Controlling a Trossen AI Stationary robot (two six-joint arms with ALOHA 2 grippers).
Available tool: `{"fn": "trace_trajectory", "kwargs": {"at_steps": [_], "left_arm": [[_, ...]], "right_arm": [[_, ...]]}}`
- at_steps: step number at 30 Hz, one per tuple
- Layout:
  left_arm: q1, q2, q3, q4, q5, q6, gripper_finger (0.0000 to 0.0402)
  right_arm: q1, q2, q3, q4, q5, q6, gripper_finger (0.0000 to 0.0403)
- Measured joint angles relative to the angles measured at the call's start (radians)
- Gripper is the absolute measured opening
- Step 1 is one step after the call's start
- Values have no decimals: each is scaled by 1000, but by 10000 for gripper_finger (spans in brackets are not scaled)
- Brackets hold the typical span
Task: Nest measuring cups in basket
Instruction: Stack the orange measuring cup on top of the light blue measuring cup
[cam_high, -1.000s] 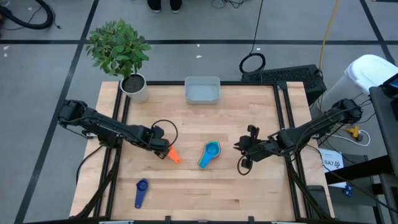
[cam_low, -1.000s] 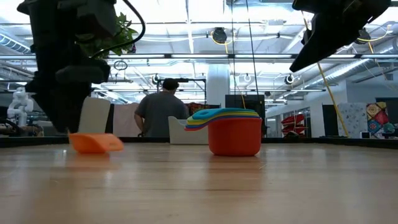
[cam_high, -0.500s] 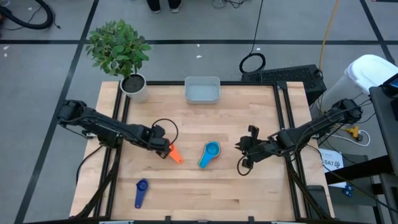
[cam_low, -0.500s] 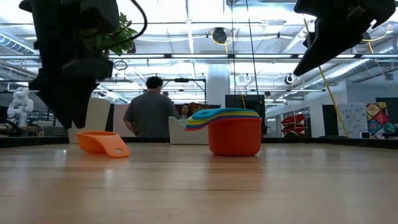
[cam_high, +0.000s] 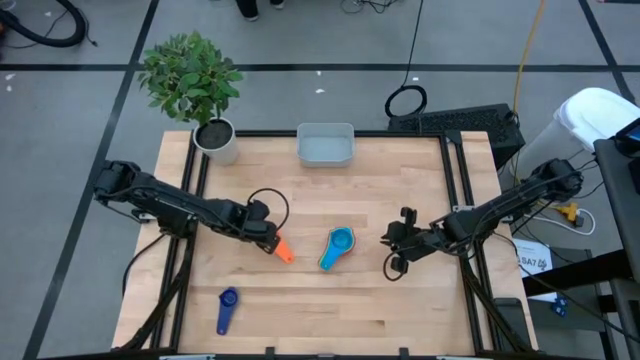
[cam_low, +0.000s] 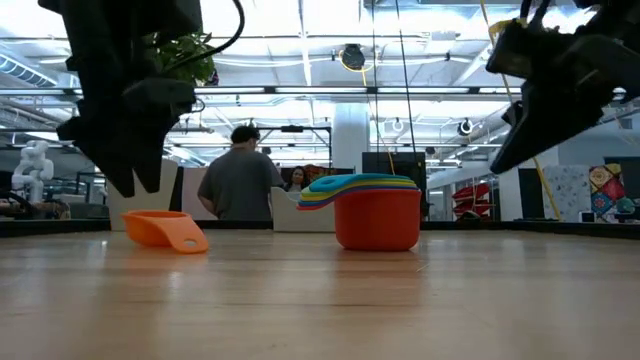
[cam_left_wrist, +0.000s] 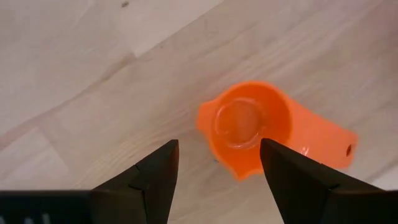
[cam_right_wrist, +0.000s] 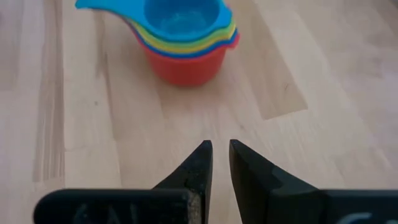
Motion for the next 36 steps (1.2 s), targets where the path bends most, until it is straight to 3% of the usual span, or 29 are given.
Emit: {"fn": "trace_trajectory", "kwargs": {"at_steps": [19,23,28,36], "left_arm": [[-6,143,-21,98,-1,-26,225],[-6,142,-22,86,-3,20,164],[-5,143,-22,107,5,75,23],[3,137,-14,168,26,180,9]], "right_arm": [[2,-4,-10,29,-13,1,50],[2,-4,-10,32,-30,1,50],[2,-4,-10,34,-30,2,50],[2,-4,-10,32,-31,-6,50]]}}
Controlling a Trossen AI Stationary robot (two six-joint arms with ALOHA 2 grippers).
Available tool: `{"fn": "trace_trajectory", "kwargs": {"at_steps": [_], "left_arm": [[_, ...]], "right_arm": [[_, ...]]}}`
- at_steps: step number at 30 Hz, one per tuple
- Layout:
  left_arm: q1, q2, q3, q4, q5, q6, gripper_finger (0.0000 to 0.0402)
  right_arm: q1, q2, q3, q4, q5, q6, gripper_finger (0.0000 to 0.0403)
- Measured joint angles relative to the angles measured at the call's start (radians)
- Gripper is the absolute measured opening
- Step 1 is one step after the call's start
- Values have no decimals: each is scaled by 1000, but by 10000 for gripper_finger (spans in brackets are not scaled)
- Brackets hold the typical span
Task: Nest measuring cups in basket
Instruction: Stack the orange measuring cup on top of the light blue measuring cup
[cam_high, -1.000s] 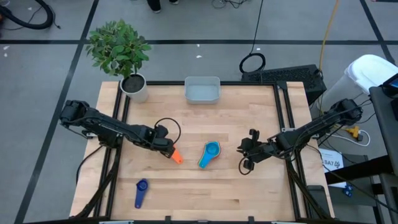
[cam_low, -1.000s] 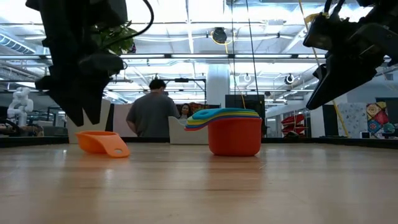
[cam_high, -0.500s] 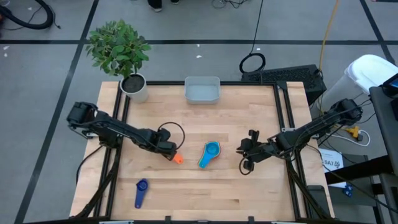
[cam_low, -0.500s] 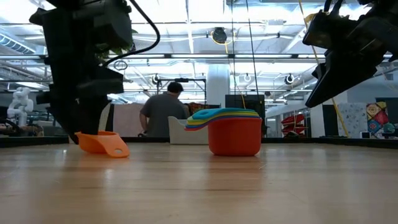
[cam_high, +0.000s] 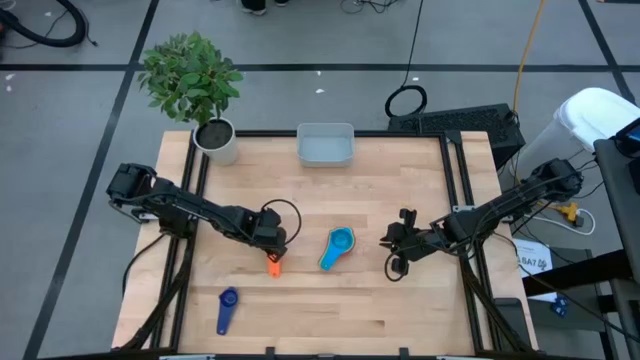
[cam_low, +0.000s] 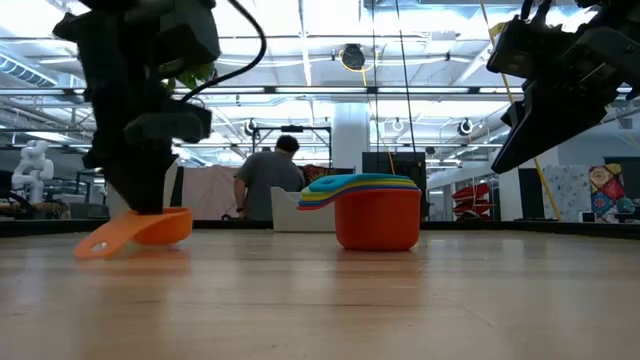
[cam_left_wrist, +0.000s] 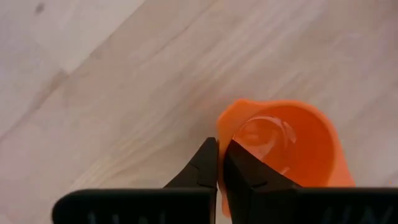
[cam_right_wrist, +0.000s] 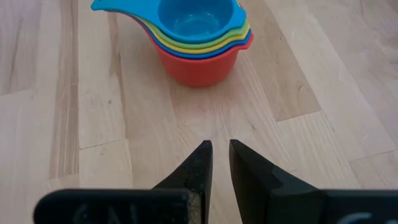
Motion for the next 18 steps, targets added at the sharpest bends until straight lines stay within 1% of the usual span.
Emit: {"fn": "trace_trajectory", "kwargs": {"at_steps": [2,6,12,15,18], "left_arm": [[9,-2,35,18,1,67,9],[19,-13,153,29,6,250,9],[29,-13,337,19,-23,529,8],[56,-13,389,20,-31,633,8],[103,-13,413,23,-33,685,8]], "right_arm": [[0,0,0,-3,0,-8,50],[-1,0,0,-32,0,-9,50],[0,-6,0,-122,-7,50,50],[0,-16,0,-120,-11,55,50],[0,-35,0,-105,-23,52,50]]}}
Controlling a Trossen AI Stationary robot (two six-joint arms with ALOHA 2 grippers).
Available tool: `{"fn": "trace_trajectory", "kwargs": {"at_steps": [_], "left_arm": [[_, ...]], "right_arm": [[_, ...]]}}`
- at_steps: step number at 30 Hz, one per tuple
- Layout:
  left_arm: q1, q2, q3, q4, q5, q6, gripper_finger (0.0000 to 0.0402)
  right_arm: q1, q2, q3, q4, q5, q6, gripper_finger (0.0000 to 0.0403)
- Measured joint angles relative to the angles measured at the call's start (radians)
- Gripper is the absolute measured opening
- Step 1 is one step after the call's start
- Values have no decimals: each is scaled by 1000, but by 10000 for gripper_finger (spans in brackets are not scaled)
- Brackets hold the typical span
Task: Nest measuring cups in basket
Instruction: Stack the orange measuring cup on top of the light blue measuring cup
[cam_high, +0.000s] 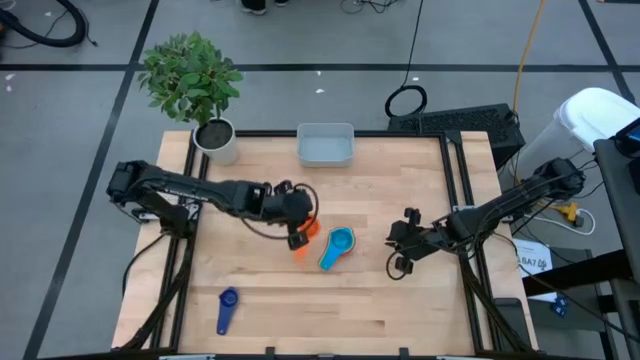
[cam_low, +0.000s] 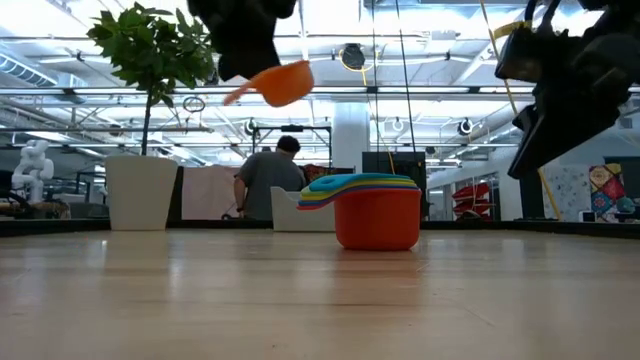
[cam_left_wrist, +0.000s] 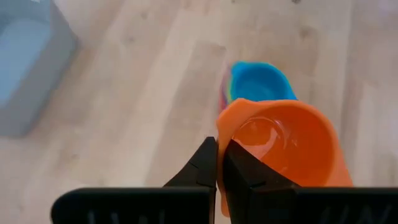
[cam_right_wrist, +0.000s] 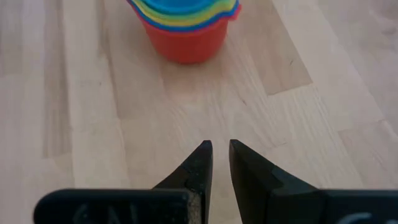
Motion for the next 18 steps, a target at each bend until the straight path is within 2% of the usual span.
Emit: {"fn": "trace_trajectory", "kwargs": {"at_steps": [4,9,12,18], "left_arm": [[52,38,1,63,33,40,8],[58,154,43,145,81,76,8],[43,236,149,92,82,107,8],[33,364,385,-136,77,125,8]], "right_arm": [[0,-29,0,4,2,0,50],[0,-50,0,6,3,-1,50],[0,-61,0,-6,1,3,50],[0,-69,0,-14,-1,15,50]]}}
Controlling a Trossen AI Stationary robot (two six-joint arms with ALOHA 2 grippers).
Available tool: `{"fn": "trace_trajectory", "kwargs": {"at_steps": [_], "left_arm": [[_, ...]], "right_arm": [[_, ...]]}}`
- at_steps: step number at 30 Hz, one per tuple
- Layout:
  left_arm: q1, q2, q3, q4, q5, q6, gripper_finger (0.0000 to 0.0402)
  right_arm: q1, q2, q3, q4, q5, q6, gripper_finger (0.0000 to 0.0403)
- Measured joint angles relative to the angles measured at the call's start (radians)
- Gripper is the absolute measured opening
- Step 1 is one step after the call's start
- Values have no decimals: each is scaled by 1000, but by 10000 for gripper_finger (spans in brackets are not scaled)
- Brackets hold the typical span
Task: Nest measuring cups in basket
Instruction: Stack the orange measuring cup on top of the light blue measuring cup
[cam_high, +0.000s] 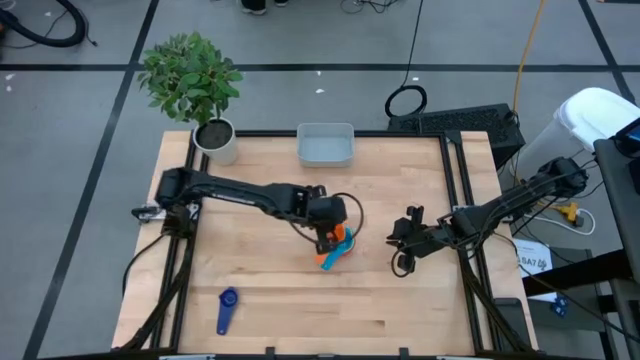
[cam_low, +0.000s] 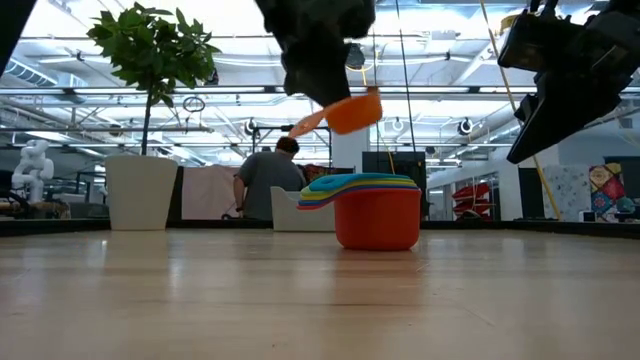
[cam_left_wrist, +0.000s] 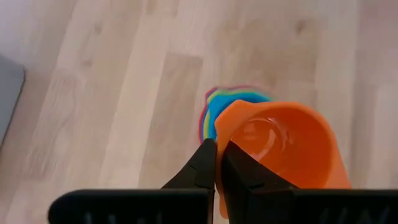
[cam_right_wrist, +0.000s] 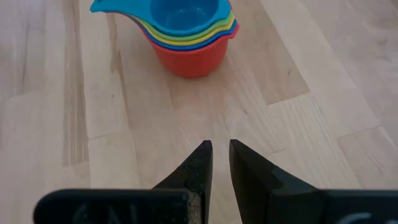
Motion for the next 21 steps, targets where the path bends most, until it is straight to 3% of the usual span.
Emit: {"fn": "trace_trajectory", "kwargs": {"at_steps": [7,21], "left_arm": [[5,111,120,-140,5,-17,8],[4,145,177,-134,23,-70,8]], "right_arm": [[0,0,0,0,0,-4,50],[0,0,0,-7,-1,-7,50]]}}
